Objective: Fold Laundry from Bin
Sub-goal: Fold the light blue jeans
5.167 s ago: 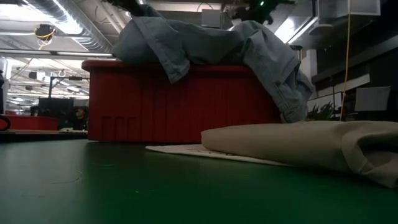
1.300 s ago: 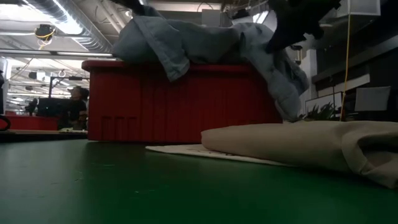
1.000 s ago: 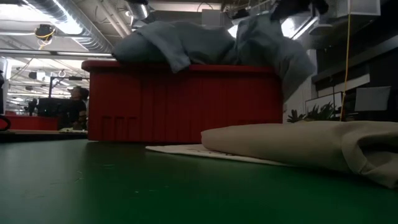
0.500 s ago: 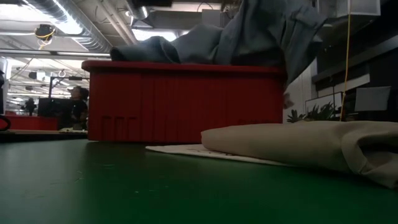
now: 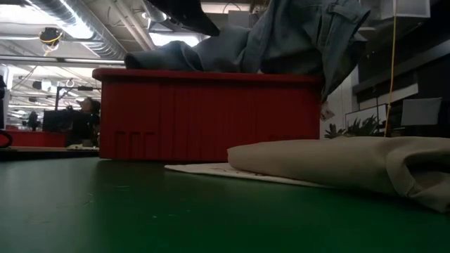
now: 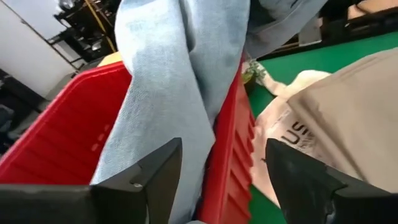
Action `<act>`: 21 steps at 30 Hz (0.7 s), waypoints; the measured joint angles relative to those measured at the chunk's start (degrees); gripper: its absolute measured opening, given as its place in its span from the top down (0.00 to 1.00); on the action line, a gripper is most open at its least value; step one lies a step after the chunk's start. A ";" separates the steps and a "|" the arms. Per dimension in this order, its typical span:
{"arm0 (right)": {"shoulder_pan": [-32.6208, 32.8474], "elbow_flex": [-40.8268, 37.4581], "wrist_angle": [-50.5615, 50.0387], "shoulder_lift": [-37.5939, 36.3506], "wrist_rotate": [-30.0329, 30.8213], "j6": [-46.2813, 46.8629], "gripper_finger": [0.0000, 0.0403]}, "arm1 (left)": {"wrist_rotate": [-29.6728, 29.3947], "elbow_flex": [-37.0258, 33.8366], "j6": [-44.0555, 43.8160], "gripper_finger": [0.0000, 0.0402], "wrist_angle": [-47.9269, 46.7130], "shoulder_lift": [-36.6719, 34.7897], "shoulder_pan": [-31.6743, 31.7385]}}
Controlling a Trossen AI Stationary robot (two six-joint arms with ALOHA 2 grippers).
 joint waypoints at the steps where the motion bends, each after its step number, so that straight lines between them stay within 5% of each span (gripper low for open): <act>1: 0.00 0.00 0.00 0.00 -0.02 -0.01 0.99 | -0.59 0.00 0.38 0.43 0.01 0.02 -0.02; 12: 0.00 0.02 -0.01 -0.04 -0.14 -0.03 0.99 | -5.55 0.00 0.84 0.42 0.54 0.02 1.41; 21: 0.00 0.02 -0.02 -0.28 -2.01 -0.03 0.99 | -6.52 0.00 0.92 0.44 1.18 0.79 9.14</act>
